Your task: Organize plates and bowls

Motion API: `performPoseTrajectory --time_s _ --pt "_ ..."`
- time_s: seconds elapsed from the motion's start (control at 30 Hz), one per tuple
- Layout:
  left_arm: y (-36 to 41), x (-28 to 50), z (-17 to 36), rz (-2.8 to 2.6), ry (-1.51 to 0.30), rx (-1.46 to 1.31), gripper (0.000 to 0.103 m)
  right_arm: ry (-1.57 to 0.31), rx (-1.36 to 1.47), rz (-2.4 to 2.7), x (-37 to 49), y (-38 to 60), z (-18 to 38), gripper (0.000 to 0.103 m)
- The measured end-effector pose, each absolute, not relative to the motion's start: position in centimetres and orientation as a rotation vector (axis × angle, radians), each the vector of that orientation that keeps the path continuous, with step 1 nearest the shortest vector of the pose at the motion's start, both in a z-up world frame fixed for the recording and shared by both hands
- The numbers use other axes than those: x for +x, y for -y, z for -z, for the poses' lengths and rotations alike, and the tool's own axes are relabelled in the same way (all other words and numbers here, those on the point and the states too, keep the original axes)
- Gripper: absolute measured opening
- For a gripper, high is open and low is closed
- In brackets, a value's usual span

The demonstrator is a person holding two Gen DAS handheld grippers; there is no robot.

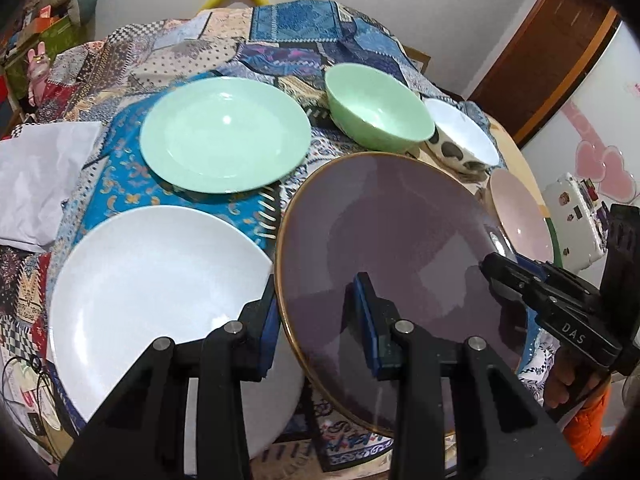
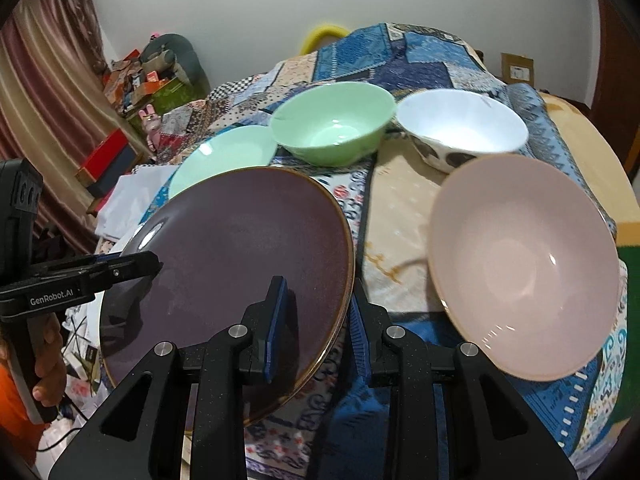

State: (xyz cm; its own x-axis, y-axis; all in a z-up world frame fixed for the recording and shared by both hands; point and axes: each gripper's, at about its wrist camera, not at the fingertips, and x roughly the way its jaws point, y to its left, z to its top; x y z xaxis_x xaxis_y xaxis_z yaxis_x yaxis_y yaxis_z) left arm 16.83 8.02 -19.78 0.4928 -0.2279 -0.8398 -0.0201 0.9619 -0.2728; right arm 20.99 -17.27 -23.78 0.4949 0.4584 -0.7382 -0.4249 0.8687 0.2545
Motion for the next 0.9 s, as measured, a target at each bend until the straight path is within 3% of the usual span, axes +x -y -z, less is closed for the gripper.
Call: performPoseTrajectory --time_s 0.9 --pt "-5.4 19.2 24.2 0.174 -1.132 -0.245 0.035 -0.972 0.049 -0.403 21.1 19.8 26.8 0.027"
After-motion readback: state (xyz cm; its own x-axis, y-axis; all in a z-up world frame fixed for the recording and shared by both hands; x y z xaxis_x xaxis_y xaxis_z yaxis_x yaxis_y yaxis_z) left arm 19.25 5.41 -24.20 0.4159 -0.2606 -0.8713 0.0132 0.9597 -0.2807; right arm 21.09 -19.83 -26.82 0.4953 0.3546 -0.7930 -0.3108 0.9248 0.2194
